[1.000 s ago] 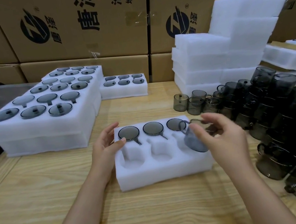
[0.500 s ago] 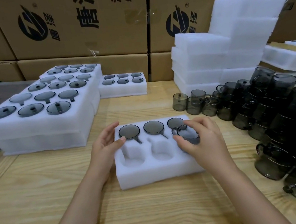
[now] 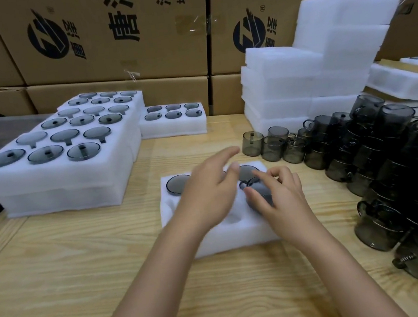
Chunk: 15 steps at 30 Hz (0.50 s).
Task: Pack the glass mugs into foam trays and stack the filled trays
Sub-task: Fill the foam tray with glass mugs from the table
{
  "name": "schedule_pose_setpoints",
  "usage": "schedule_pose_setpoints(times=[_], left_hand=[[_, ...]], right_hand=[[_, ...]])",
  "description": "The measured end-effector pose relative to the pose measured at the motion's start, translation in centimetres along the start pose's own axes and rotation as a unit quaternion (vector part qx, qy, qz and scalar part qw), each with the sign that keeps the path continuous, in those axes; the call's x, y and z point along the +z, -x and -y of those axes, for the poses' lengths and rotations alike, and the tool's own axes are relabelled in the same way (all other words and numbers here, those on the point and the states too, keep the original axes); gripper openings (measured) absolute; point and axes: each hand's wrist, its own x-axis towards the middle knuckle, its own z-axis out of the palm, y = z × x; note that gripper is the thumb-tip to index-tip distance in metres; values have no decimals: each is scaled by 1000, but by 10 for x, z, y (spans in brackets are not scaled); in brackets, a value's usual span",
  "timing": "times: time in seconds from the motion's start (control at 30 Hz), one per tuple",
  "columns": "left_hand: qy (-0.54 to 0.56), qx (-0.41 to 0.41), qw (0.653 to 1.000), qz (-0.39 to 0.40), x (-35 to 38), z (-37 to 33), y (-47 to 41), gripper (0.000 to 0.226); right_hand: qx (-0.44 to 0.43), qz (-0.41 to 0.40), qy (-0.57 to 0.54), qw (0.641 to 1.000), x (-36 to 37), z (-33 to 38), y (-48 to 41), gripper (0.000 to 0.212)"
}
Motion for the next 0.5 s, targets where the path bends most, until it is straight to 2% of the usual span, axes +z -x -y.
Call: schedule_pose_setpoints(times=[0.07,0.17,0.2,0.23,0.27,0.3,0.33,0.37,0.4,0.43,0.5], left_hand=[[-12,-42,997,67,25,-11,-9,38],[-32,-48,990,127,50,-16,-17,35],[-15,-54,991,124,55,-15,-18,33],[9,-68,992,110,57,-15,-19,34],[16,-83,993,82,58,-13,-21,36],[-17,-86,995,52,60,-11,-24,38],[-80,-83,993,28,62,-9,-27,39],[-140,-88,986,15,65,-6,-30,40],[-185,-98,978,18,67,-5,-33,41],[-221,-107,969,36,69,-3,-36,40],[-281,-113,949,85,72,0,-39,44]], right_hand=[[-11,13,34,999,-1,-1,4,43],[-21,52,52,997,-5,-4,2,36],[-7,82,5,997,-8,-6,-1,34],[19,114,-89,989,-13,-7,-5,31],[52,128,-219,966,-18,-7,-9,30],[100,112,-346,926,-22,-5,-14,32],[160,72,-417,892,-21,-7,-19,35],[204,37,-421,883,-19,-7,-23,35],[211,19,-352,912,-15,-6,-26,33],[205,19,-290,935,-10,-6,-29,32],[203,60,-224,951,-3,-7,-31,38]])
